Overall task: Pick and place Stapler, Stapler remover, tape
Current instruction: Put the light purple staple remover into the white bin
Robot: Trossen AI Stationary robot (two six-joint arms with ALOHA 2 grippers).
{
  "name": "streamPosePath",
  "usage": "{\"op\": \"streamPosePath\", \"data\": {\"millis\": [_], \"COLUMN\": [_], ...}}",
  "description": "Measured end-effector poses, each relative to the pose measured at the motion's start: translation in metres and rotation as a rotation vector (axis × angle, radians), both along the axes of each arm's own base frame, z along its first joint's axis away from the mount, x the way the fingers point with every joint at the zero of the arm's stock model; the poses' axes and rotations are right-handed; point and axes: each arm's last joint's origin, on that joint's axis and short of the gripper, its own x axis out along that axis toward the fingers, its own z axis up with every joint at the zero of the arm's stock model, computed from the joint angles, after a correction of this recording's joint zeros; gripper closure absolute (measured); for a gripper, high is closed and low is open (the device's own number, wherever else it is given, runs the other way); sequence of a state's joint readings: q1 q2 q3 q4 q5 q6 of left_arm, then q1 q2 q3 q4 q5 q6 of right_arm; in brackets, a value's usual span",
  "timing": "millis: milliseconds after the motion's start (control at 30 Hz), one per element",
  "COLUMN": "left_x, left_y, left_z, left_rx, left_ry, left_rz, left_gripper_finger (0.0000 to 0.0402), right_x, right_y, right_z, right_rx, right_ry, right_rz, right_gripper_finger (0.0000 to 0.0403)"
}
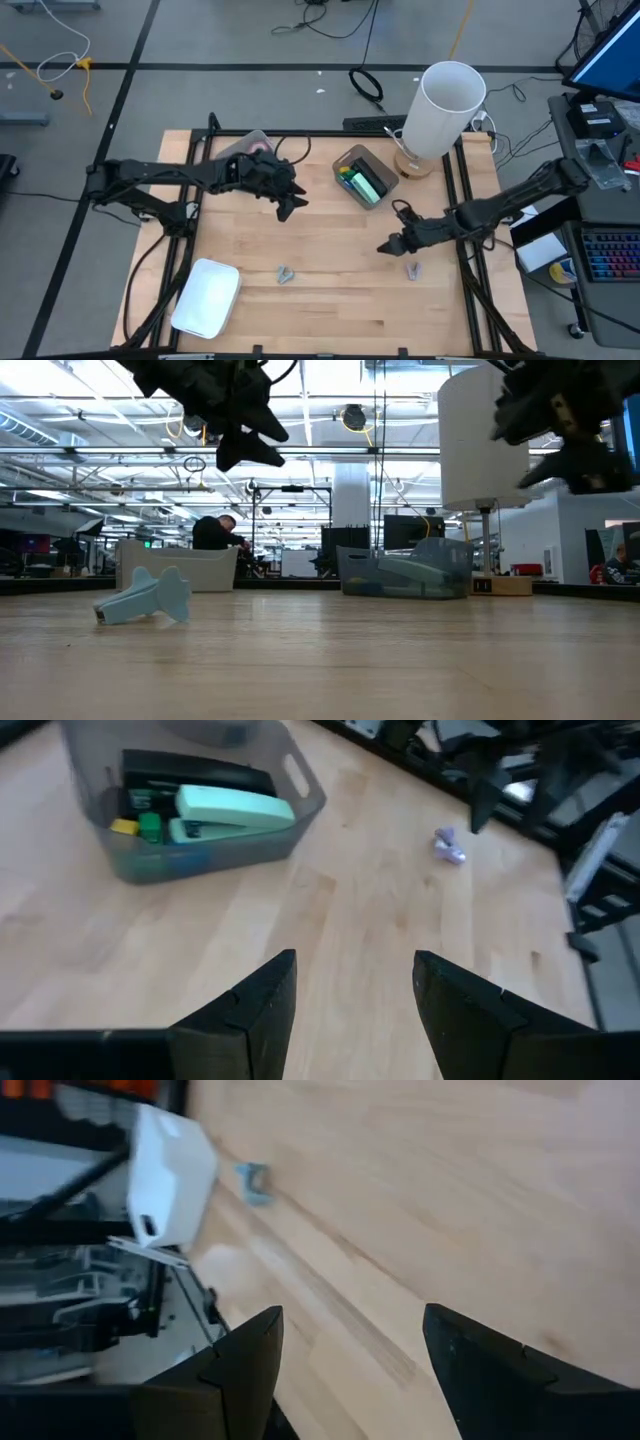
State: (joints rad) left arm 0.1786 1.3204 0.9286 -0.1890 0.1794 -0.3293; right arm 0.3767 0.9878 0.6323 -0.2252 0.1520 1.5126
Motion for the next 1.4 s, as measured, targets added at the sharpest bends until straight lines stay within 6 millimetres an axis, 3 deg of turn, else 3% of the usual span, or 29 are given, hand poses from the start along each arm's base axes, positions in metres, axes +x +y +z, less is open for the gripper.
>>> {"op": "streamPosePath", "data": {"millis": [333,700,1400], "left_x": [-0.001,-0.001,-0.001], "left_y": [-0.001,0.0,0.0], "left_z": [-0.002,0.0,0.0], "left_rx": [-0.033,-0.03,-0.041], "left_ry": [-0.035,-0.051,-0.05], "left_rz": [-0.002,0.016,0.026], "left_gripper_finger": [0.0202,0.0202,0.0202], "right_x": [-0.041,-0.063,-0.049], "right_y": [0.004,0.002,0.009], "right_z": [-0.007,-0.015,-0.004], "right_rx": [0.111,0.257,0.174], "right_ry": [0.276,0.545,0.325], "right_rz": [-0.065,-0.186,0.061], "right_gripper_finger": [0.0165,0.0165,0.0165]}}
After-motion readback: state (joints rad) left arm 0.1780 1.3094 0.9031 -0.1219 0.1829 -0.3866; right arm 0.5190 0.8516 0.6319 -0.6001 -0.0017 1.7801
